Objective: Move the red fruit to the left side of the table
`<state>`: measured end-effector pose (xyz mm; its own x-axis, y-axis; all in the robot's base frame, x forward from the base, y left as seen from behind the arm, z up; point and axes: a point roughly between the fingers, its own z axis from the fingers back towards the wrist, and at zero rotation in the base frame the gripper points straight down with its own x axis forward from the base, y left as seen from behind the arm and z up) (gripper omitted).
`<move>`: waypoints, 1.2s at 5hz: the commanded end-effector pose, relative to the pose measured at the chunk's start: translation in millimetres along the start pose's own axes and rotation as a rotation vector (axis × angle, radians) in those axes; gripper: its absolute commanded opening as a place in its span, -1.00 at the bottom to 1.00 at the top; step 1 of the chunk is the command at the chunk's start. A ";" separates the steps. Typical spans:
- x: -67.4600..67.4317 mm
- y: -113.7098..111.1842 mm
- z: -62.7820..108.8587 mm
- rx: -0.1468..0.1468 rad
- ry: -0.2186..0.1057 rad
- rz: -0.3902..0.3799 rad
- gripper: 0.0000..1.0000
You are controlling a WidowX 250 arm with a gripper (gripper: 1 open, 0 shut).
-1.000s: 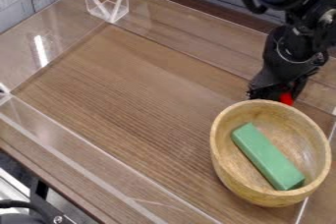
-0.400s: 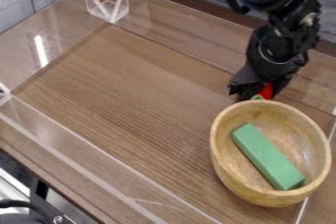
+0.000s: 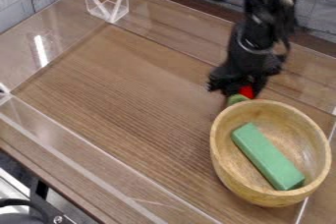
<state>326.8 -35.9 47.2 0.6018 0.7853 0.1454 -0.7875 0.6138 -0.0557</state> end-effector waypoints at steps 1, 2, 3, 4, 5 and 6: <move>10.5 -3.3 46.2 -0.086 0.008 0.089 -1.00; 15.4 5.3 67.4 -0.107 0.016 0.199 -1.00; 36.8 22.0 84.4 -0.120 0.012 0.318 -1.00; 64.4 50.4 90.2 -0.115 -0.022 0.473 -1.00; 95.6 78.6 104.6 -0.124 -0.042 0.507 -1.00; 124.1 103.2 111.5 -0.133 -0.063 0.512 -1.00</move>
<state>299.5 116.0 152.6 0.1284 0.9868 0.0986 -0.9663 0.1469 -0.2115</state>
